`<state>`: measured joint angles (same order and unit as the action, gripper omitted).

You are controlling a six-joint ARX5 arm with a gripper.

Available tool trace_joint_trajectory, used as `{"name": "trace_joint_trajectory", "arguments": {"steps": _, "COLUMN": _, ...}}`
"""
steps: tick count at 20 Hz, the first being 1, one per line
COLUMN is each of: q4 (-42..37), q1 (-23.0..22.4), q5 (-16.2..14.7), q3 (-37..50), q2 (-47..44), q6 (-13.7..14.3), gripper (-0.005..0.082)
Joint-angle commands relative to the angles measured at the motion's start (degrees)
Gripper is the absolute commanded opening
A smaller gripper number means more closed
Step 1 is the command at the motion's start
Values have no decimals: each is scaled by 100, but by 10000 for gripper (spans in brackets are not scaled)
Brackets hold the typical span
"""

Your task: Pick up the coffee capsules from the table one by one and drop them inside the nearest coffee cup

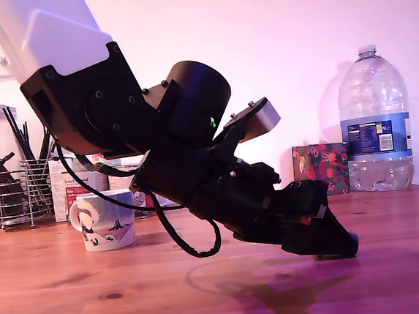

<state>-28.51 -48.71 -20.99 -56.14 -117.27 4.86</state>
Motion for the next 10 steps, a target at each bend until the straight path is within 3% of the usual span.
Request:
{"name": "trace_joint_trajectory", "arguments": {"steps": 1, "q4": -33, "q1": 24, "q5": 24, "q3": 0, "q2": 227, "q6": -35, "gripper": 554}}
{"name": "trace_joint_trajectory", "arguments": {"steps": 10, "q4": -155, "q1": -42, "q5": 26, "q3": 4, "q2": 216, "q6": -33, "gripper": 553}}
